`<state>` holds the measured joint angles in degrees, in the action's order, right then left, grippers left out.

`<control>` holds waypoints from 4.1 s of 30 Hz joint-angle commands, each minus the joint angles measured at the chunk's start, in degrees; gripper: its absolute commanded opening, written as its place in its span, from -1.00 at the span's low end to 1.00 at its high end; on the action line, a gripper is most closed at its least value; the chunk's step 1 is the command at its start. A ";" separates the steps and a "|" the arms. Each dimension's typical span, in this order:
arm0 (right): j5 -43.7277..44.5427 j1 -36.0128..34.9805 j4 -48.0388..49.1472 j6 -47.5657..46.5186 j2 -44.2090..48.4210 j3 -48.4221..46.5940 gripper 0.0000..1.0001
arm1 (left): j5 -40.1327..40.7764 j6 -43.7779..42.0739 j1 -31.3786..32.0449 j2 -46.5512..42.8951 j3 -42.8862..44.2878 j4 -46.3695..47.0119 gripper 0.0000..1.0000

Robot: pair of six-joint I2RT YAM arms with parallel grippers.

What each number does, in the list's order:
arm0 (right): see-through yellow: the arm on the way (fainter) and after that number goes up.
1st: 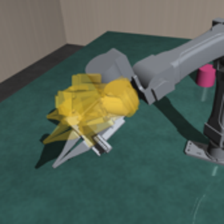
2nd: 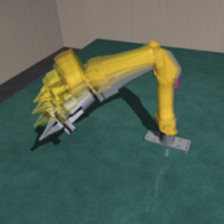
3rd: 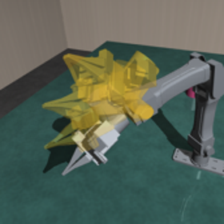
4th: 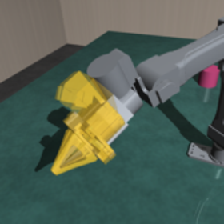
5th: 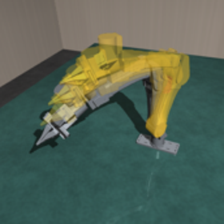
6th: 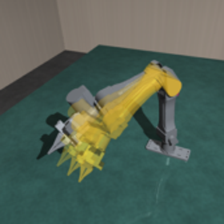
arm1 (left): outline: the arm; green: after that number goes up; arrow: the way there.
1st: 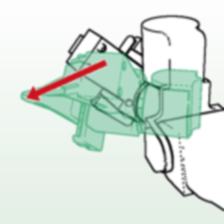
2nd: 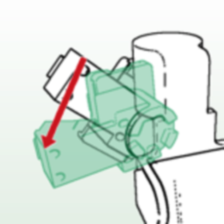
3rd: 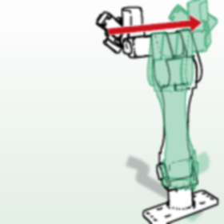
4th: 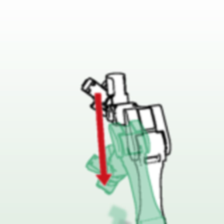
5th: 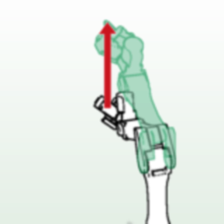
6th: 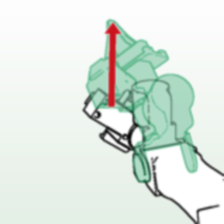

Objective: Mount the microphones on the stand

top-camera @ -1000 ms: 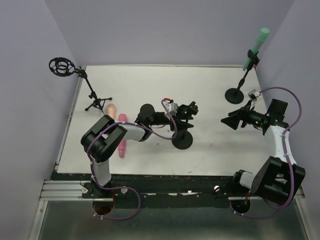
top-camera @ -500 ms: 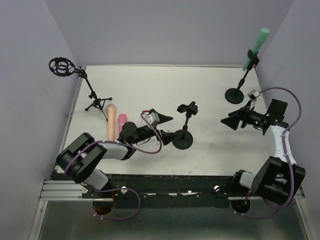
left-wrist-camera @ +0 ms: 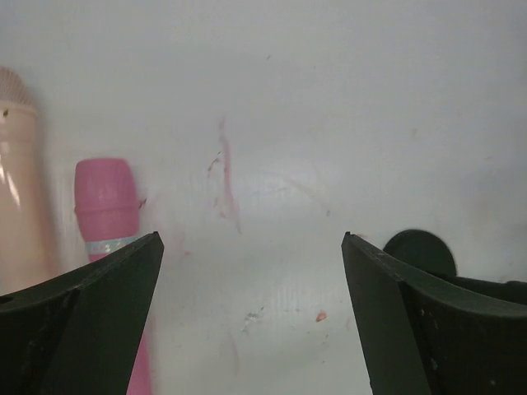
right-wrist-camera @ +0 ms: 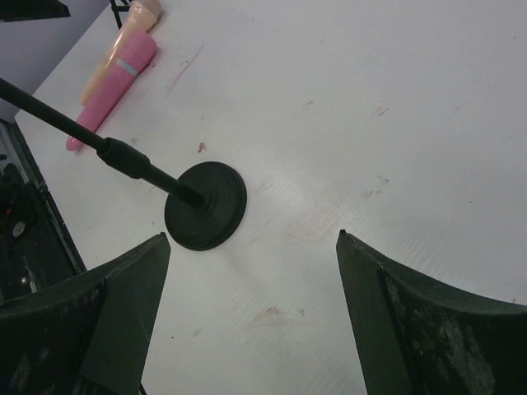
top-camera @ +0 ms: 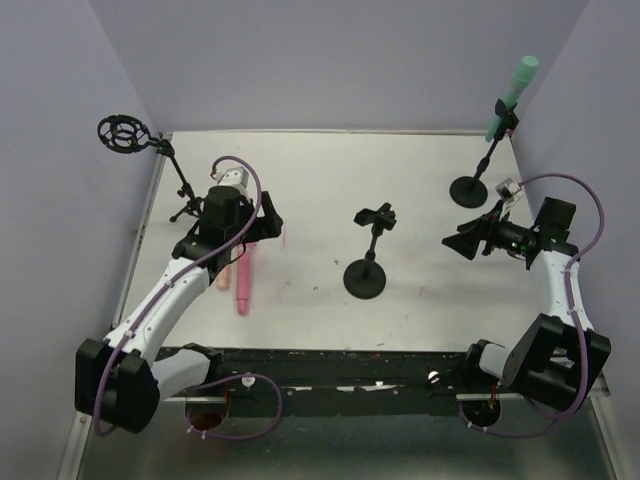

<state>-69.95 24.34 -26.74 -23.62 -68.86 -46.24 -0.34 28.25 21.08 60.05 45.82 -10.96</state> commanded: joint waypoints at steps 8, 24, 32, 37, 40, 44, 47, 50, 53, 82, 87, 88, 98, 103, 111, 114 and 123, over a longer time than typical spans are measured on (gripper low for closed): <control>-0.09 0.10 -1.38 -0.55 1.01 -1.57 0.81 | 8.33 -7.59 -4.73 23.52 12.53 -26.04 0.81; -0.45 0.01 -1.65 -0.55 1.45 -1.75 0.81 | 9.66 -8.65 -5.08 38.12 19.22 -28.50 0.29; -0.71 0.01 -1.82 -0.64 1.89 -1.84 0.81 | 8.69 -9.35 -5.35 39.26 20.44 -30.79 0.25; -0.80 0.01 -1.91 -0.55 1.97 -2.01 0.81 | 2.10 -12.34 -4.91 41.98 23.25 -33.94 -0.22; -0.71 0.10 -1.91 -0.55 2.06 -1.93 0.81 | 1.83 -12.96 -3.07 42.43 23.44 -34.65 -0.22; -0.71 0.01 -1.91 -0.64 2.15 -1.93 0.81 | 0.34 -12.87 0.00 41.91 22.56 -35.44 -0.17; -0.62 0.01 -2.00 -0.64 1.98 -2.01 0.81 | 0.34 -12.26 4.22 40.59 20.80 -34.66 -0.09; -0.71 0.01 -2.00 -0.64 1.89 -2.01 0.81 | 0.60 -11.55 7.21 41.11 20.36 -35.97 0.04; -0.71 0.01 -1.91 -0.64 2.06 -2.10 0.81 | 0.78 -10.94 9.32 41.46 19.83 -36.67 0.15; -0.97 0.10 -2.00 -0.73 2.33 -2.10 0.81 | -4.40 -11.55 11.09 49.72 24.23 -35.01 0.12; -0.89 0.01 -2.09 -0.64 2.33 -2.02 0.82 | -4.50 -11.73 11.26 49.46 23.17 -34.65 0.04; -0.80 0.01 -2.00 -0.64 2.33 -2.01 0.81 | -4.32 -11.73 11.26 49.37 23.08 -34.65 -0.05; -1.15 0.01 -4.71 -4.94 3.38 -2.10 0.81 | -4.40 -12.08 11.17 39.29 20.98 -32.37 -1.00; -2.99 -0.17 -16.18 -23.00 5.32 -1.83 0.82 | -11.77 -17.16 10.74 24.61 17.38 -26.76 -1.00; 0.42 -8.15 -54.64 -64.89 -6.19 -22.47 0.85 | -29.01 -26.14 9.24 2.99 11.14 -15.77 -1.00; 2.63 -14.48 -53.60 -64.11 -6.90 -27.48 0.87 | -31.65 -27.11 9.24 -4.48 8.68 -10.32 -1.00; 5.96 -33.72 -42.44 -45.22 -11.46 -42.34 0.95 | -34.73 -29.38 9.15 -17.68 7.09 -5.30 -1.00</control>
<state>-67.40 -3.40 -72.53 -76.55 -78.04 -83.85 -31.18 1.87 30.48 45.54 52.69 -21.23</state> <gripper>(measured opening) 0.967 0.481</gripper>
